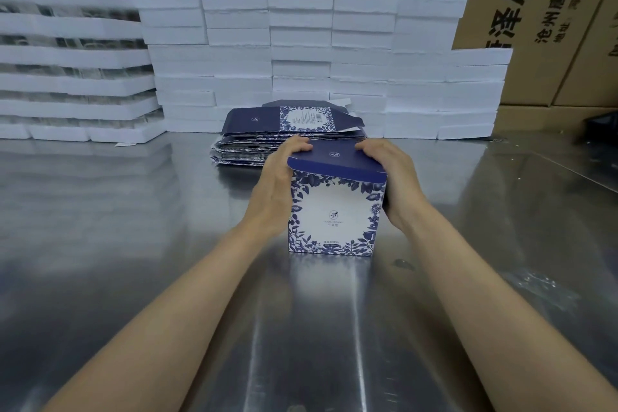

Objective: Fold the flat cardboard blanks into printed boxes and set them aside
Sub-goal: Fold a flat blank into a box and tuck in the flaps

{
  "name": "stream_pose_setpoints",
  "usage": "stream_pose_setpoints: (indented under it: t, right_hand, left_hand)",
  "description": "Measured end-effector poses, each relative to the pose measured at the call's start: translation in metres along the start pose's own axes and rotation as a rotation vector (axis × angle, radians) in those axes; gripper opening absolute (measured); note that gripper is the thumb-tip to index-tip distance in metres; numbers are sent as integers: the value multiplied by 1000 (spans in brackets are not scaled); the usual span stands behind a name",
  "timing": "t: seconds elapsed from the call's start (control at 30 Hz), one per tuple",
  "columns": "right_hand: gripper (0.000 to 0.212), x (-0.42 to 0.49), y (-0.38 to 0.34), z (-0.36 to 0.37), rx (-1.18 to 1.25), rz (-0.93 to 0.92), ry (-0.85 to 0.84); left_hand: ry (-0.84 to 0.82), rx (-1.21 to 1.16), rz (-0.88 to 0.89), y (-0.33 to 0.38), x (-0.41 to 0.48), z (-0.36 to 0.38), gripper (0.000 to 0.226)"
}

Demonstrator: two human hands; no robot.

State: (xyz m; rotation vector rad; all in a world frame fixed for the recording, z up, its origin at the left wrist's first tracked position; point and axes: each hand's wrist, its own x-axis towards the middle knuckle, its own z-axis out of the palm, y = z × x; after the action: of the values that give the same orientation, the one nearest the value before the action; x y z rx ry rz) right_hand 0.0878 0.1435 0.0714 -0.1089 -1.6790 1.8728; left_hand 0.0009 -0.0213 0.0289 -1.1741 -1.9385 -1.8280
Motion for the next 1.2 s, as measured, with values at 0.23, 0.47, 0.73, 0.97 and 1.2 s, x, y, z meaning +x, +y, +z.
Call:
stream_pose_setpoints:
  t: [0.23, 0.47, 0.73, 0.97, 1.2]
  right_hand:
    - [32, -8, 10, 6, -49, -84, -110]
    - [24, -10, 27, 11, -276, -248, -80]
    - [20, -12, 23, 8, -510, -475, -125]
    - [12, -14, 0, 18, -546, -556, -103]
    - [20, -21, -19, 28, -257, -439, -54]
  left_hand:
    - [213, 194, 62, 1, -9, -5, 51]
    - [304, 263, 190, 13, -11, -5, 32]
    - [210, 263, 204, 14, -12, -10, 31]
    - [354, 179, 91, 42, -2, -15, 5]
    - [338, -41, 32, 63, 3, -14, 17]
